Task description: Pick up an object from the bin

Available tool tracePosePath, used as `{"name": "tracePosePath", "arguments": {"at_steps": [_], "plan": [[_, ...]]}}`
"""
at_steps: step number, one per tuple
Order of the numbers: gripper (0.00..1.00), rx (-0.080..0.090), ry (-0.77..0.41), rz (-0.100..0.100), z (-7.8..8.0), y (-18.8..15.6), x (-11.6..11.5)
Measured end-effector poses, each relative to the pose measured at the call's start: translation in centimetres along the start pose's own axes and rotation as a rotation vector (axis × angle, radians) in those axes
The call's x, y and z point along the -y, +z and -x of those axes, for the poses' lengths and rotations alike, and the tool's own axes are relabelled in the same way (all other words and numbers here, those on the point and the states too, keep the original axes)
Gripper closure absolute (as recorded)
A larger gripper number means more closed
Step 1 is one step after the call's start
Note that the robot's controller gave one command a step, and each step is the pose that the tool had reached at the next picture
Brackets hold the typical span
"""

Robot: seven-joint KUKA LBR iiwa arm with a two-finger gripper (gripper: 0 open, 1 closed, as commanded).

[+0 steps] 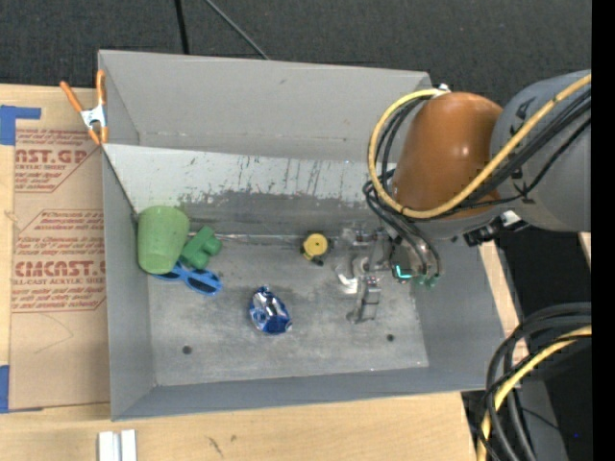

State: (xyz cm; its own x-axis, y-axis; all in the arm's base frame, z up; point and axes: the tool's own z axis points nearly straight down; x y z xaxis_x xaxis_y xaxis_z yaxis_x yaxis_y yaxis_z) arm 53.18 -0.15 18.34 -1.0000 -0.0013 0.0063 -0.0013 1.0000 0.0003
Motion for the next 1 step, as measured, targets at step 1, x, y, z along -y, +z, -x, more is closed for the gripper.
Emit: {"name": "tracePosePath", "arguments": {"at_steps": [1], "plan": [[0.00,0.003,-0.015,-0.001,2.82,11.81,7.08]]}}
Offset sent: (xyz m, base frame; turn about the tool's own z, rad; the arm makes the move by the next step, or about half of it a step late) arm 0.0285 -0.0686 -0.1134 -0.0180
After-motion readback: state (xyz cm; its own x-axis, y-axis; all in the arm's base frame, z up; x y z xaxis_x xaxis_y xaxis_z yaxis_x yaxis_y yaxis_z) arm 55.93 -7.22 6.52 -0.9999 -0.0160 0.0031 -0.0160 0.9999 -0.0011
